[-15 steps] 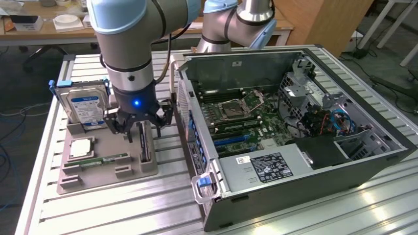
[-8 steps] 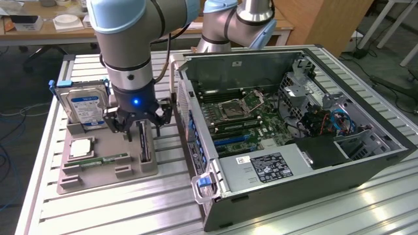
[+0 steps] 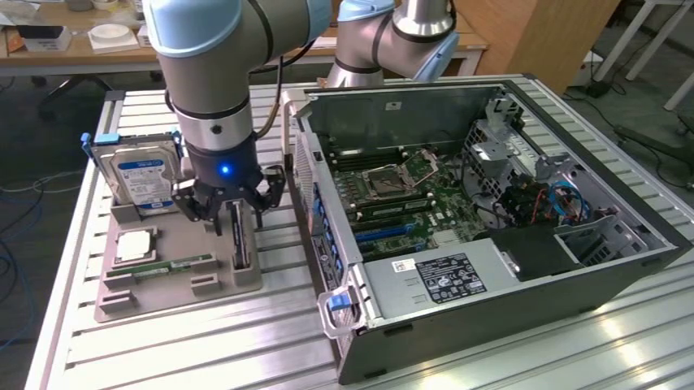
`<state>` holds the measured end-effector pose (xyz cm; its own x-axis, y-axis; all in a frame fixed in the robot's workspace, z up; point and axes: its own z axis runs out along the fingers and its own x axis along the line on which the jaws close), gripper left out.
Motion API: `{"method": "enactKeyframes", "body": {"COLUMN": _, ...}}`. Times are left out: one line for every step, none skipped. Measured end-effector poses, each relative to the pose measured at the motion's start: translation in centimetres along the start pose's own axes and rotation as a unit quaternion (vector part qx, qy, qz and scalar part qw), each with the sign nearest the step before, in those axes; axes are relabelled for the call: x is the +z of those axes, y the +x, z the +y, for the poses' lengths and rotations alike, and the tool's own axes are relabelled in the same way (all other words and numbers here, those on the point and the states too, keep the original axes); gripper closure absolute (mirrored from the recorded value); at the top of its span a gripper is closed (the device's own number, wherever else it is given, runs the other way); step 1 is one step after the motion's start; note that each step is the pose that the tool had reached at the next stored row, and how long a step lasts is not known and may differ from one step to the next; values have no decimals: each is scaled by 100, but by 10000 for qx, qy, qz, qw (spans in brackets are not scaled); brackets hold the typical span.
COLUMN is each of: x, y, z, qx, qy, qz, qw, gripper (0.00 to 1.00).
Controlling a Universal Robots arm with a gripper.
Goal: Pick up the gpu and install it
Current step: 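Pick up the gpu and move the gpu toward the slot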
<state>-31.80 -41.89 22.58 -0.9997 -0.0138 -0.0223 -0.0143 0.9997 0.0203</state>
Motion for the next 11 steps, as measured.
{"method": "enactKeyframes", "body": {"x": 1, "y": 0, "z": 0, "qx": 0, "qy": 0, "qz": -1, "qw": 10000, "gripper": 44}}
{"method": "enactKeyframes", "body": {"x": 1, "y": 0, "z": 0, "qx": 0, "qy": 0, "qz": 0, "qw": 10000, "gripper": 44}}
{"method": "enactKeyframes", "body": {"x": 1, "y": 0, "z": 0, "qx": 15, "qy": -1, "qz": -1, "qw": 10000, "gripper": 50}}
{"method": "enactKeyframes", "body": {"x": 1, "y": 0, "z": 0, "qx": 60, "qy": 1, "qz": -2, "qw": 10000, "gripper": 50}}
{"method": "enactKeyframes", "body": {"x": 2, "y": 0, "z": 1, "qx": 110, "qy": 2, "qz": -3, "qw": 9999, "gripper": 50}}
{"method": "enactKeyframes", "body": {"x": 2, "y": 0, "z": 1, "qx": 164, "qy": 3, "qz": -4, "qw": 9999, "gripper": 50}}
{"method": "enactKeyframes", "body": {"x": 2, "y": 1, "z": 2, "qx": 223, "qy": 4, "qz": -5, "qw": 9998, "gripper": 50}}
{"method": "enactKeyframes", "body": {"x": 3, "y": 1, "z": 5, "qx": 264, "qy": 4, "qz": -7, "qw": 9997, "gripper": 50}}
{"method": "enactKeyframes", "body": {"x": 3, "y": 3, "z": 7, "qx": 297, "qy": 5, "qz": -8, "qw": 9996, "gripper": 50}}
{"method": "enactKeyframes", "body": {"x": 3, "y": 3, "z": 7, "qx": 315, "qy": 6, "qz": -8, "qw": 9995, "gripper": 50}}
{"method": "enactKeyframes", "body": {"x": 2, "y": 3, "z": 7, "qx": 322, "qy": 6, "qz": -7, "qw": 9995, "gripper": 50}}
